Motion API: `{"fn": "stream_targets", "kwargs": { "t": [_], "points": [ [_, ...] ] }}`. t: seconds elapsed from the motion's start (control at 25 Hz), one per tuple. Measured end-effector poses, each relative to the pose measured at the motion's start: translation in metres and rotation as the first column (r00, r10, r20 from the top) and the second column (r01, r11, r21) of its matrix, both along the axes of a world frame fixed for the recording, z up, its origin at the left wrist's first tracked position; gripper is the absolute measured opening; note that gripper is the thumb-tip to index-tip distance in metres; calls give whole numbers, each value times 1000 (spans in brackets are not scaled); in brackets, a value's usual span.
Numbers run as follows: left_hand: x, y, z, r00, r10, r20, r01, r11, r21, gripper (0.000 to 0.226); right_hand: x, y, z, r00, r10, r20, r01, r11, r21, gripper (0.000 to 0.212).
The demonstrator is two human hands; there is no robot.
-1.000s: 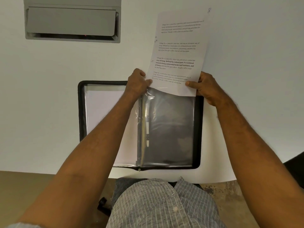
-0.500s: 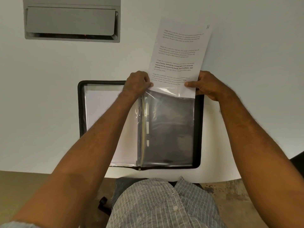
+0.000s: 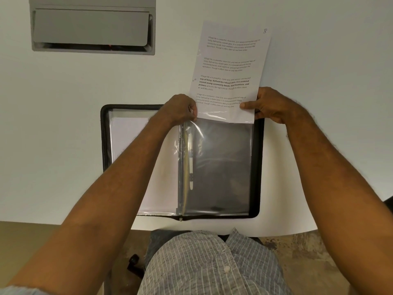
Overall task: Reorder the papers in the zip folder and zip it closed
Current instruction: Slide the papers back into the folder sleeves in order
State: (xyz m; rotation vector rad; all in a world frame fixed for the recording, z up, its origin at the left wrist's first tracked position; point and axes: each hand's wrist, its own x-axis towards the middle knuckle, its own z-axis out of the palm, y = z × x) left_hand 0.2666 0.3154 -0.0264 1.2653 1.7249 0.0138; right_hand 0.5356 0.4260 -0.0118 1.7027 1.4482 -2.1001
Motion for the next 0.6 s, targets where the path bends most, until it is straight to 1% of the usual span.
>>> {"fn": "stream_targets", "kwargs": {
  "t": [0.24, 0.36, 0.44, 0.52, 0.6],
  "points": [
    [-2, -10, -2, 1000, 13, -23, -11, 997, 70, 8, 0, 1, -2, 999, 31, 11, -31, 999, -15, 51],
    [-5, -8, 2, 1000, 16, 22, -16, 1000, 24, 12, -1, 2, -2, 1000, 27, 14, -27, 1000, -2, 44],
    [-8, -6, 2, 999, 6, 38, -6, 1000, 1, 14, -2, 2, -3, 1000, 28, 12, -28, 1000, -4, 48],
    [-8, -6, 2, 1000, -5, 8, 5, 1000, 13, 15, -2, 1, -4, 999, 45, 14, -45, 999, 4, 54],
    [-7, -8, 0, 996, -42, -81, 47, 997, 64, 19, -3, 3, -4, 997, 74, 23, -74, 997, 22, 59]
  ]
}}
